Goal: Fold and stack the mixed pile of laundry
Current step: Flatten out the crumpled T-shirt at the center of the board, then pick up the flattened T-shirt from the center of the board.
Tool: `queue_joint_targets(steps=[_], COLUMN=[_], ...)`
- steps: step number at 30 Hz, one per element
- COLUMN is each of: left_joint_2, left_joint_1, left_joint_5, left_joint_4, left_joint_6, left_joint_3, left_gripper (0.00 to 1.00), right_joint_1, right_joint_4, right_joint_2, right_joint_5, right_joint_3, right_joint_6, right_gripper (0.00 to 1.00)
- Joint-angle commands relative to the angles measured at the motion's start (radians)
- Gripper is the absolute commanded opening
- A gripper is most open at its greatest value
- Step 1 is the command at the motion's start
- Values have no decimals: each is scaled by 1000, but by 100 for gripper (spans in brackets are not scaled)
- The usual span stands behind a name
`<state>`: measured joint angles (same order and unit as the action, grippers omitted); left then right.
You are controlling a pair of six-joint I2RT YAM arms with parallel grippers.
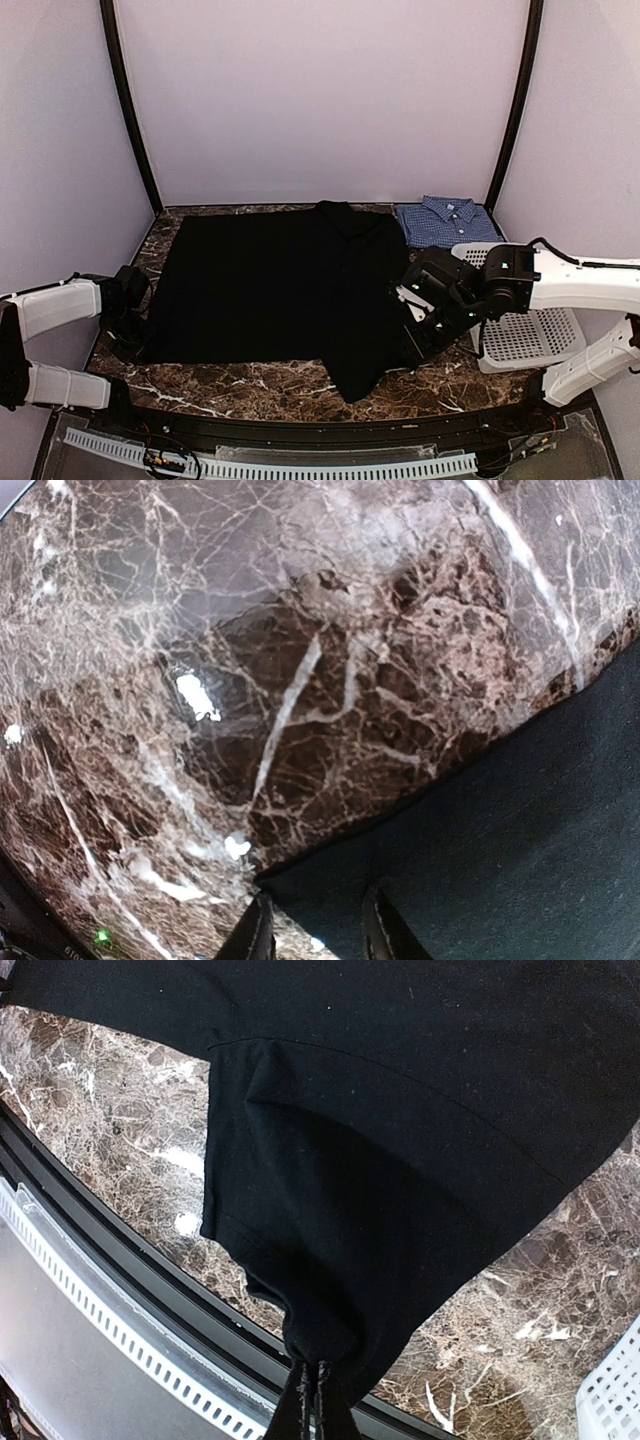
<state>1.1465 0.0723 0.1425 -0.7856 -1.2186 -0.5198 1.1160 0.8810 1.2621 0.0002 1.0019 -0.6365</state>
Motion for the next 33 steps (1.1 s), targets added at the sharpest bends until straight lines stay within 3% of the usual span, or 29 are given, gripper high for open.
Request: queue_joint_targets(steps=[1, 9, 16, 20, 22, 23, 25, 33], left_joint_2=[-13, -74, 24, 74, 72, 69, 58, -138], left_joint_1=[-7, -6, -8, -8, -9, -9, -9, -9], left_joint_5=[-4, 35, 14, 4, 16, 19, 15, -20], left_joint_4=[-27, -104, -43, -10, -5, -5, -9, -112], left_joint_6=[-26, -60, -49, -45, -42, -36, -27, 3], left_joint_3=[6, -15, -10, -5, -2, -1, -1, -62], left_gripper=[29, 35, 36, 32, 23, 12, 1, 0], right_joint_1=[-10, -12, -20, -28, -31, -32, -32, -33], right_joint_4=[3, 5, 11, 14, 13, 13, 15, 53], right_joint_2=[-4, -1, 13, 20, 24, 26, 26, -36], right_joint_5=[4, 7, 6, 5, 4, 4, 10, 49], right_joint_3=[30, 41, 55, 63, 67, 69, 80, 94], right_joint_6=[13, 17, 27, 32, 33, 34, 35, 15], right_gripper=[0, 0, 0, 0, 0, 0, 0, 0])
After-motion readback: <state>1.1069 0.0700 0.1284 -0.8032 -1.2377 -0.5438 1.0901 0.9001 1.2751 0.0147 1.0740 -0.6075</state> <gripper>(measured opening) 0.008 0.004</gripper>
